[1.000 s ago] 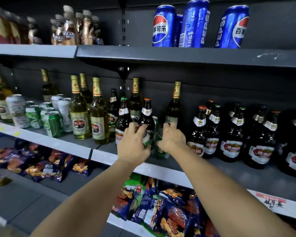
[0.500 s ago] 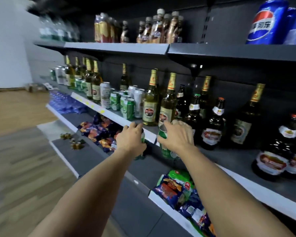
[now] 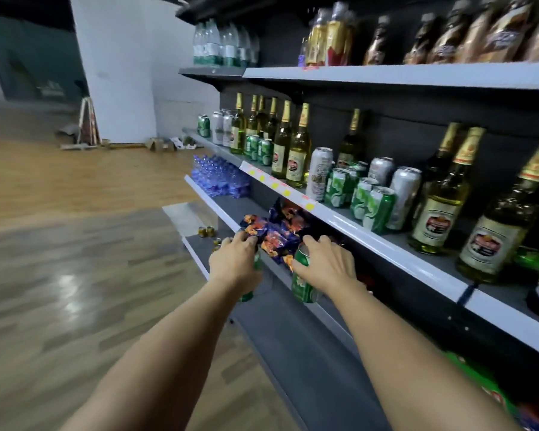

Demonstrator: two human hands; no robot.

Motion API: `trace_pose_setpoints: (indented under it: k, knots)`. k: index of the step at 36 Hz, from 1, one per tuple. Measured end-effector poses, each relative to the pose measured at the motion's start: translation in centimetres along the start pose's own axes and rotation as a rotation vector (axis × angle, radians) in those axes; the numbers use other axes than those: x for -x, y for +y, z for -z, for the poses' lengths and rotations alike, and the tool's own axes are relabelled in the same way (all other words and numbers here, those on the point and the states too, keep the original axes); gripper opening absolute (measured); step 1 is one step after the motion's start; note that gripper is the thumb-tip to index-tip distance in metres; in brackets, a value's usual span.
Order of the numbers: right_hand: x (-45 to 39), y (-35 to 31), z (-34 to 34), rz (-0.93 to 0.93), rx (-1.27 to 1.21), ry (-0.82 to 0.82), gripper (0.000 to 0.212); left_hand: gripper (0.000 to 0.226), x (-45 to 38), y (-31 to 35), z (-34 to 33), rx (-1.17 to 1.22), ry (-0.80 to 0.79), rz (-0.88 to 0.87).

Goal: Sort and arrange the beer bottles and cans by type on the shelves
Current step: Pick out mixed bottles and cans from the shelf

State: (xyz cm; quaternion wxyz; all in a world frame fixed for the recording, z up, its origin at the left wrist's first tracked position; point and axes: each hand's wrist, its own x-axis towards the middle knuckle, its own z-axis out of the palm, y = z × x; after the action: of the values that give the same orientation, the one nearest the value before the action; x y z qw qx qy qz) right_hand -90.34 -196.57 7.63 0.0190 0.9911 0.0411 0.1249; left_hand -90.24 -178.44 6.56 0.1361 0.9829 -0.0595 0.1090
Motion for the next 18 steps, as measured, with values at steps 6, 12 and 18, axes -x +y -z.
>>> trace_pose_setpoints:
  k: [6,12,18]
  knots:
    - [-6.1,-4.2,-1.7,0.043,-0.011,-0.033,0.042,0.06,-3.6,-6.3,0.2,0.001,0.009,0.056]
    - [-13.6,-6.1,-3.5,0.073,0.007,-0.012,0.043,0.058,-9.7,-10.3,-0.4,0.01,0.031,0.071]
    - [-22.4,-7.1,-4.5,0.073,0.013,0.032,0.046,0.052,-17.8,-12.9,-0.8,-0.025,0.061,0.06]
